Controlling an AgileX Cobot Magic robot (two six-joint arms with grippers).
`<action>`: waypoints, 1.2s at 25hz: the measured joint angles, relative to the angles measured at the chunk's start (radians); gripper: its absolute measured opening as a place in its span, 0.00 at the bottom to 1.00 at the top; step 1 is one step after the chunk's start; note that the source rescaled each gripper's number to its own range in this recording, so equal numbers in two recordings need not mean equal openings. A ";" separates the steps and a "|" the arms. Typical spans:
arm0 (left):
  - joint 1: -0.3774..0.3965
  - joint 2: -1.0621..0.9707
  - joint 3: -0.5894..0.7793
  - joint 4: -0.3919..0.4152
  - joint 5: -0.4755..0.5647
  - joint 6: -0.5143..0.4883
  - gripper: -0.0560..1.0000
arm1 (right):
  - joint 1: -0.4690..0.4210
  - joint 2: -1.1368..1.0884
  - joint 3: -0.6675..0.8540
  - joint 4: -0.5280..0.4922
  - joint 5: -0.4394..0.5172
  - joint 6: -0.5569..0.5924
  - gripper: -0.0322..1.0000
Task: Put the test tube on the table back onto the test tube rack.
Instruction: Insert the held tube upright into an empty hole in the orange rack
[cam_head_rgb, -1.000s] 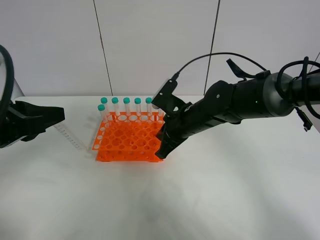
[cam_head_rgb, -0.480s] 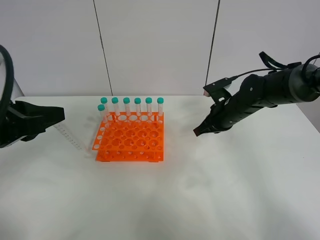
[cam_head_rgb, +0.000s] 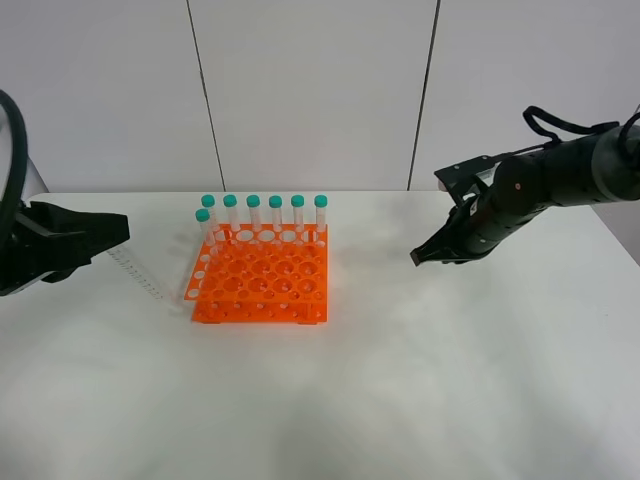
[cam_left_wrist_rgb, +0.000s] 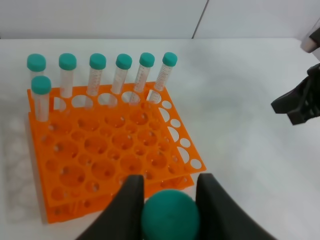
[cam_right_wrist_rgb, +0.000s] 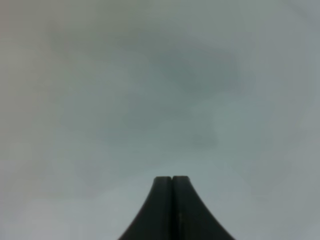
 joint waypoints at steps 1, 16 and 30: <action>0.000 0.000 0.000 0.000 0.000 0.000 0.06 | -0.020 0.000 0.000 0.014 0.007 -0.001 0.03; 0.000 0.000 0.000 0.000 0.000 0.000 0.06 | -0.225 -0.005 0.000 0.019 0.046 -0.003 0.03; 0.000 0.000 0.000 0.000 -0.008 0.002 0.06 | -0.265 -0.357 0.000 -0.008 0.139 -0.003 0.03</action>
